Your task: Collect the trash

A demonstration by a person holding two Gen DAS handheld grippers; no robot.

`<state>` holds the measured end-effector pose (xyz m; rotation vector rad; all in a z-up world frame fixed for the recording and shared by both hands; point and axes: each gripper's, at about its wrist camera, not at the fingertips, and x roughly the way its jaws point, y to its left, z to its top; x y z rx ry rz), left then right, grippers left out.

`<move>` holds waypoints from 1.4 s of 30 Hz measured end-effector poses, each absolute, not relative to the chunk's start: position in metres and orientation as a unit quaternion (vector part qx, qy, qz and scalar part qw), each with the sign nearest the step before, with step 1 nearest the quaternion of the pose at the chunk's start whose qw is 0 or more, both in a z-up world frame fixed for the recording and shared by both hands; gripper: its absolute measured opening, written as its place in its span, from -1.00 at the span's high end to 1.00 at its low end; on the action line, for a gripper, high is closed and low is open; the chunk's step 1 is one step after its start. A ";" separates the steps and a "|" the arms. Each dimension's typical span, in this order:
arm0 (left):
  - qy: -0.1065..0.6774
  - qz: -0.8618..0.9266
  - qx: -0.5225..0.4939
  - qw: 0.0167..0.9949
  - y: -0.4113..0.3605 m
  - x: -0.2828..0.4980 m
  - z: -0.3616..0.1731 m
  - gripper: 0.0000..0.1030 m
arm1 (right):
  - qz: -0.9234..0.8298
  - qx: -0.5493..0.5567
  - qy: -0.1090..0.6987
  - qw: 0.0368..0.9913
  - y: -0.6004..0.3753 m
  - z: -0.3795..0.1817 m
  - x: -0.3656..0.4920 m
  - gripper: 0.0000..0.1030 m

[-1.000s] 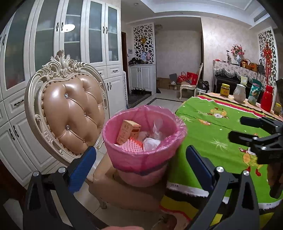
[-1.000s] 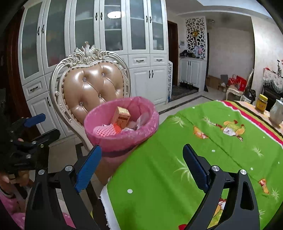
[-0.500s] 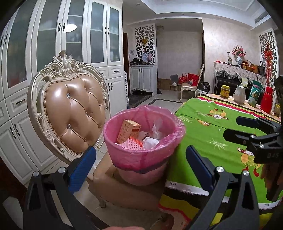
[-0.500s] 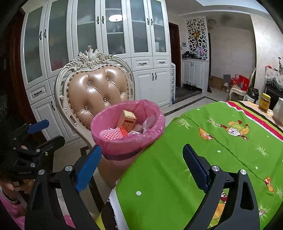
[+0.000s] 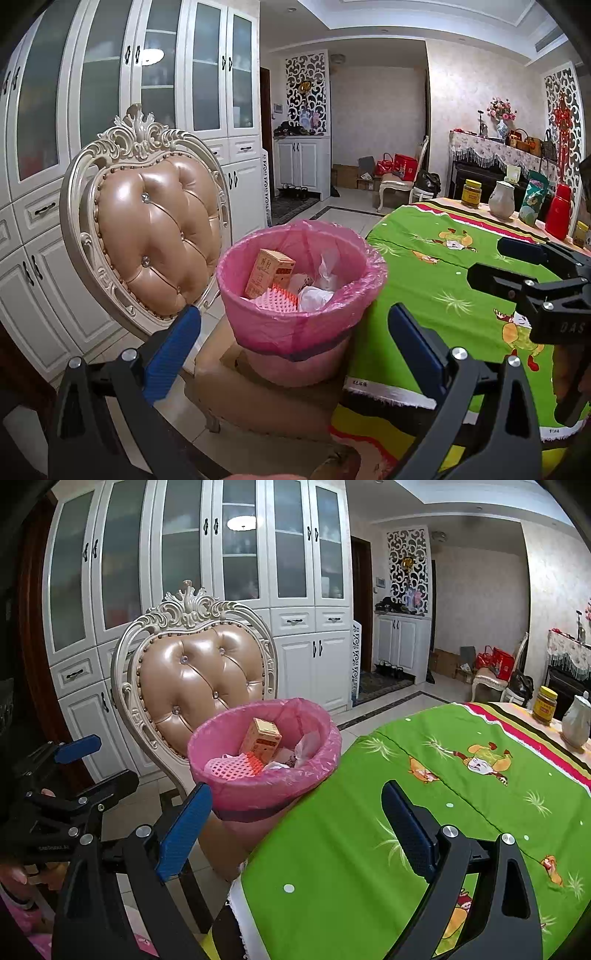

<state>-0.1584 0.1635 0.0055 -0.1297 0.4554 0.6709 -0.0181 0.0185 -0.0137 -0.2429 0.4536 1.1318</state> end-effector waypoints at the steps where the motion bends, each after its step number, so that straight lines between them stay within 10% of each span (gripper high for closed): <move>1: 0.221 0.327 -0.063 0.917 0.163 -0.159 0.006 -0.91 | 0.531 -0.113 0.213 0.813 0.018 -0.014 -0.018 -0.70; 42: 0.223 0.328 -0.066 0.916 0.162 -0.163 0.006 -0.91 | 0.532 -0.106 0.215 0.812 0.017 -0.014 -0.019 -0.84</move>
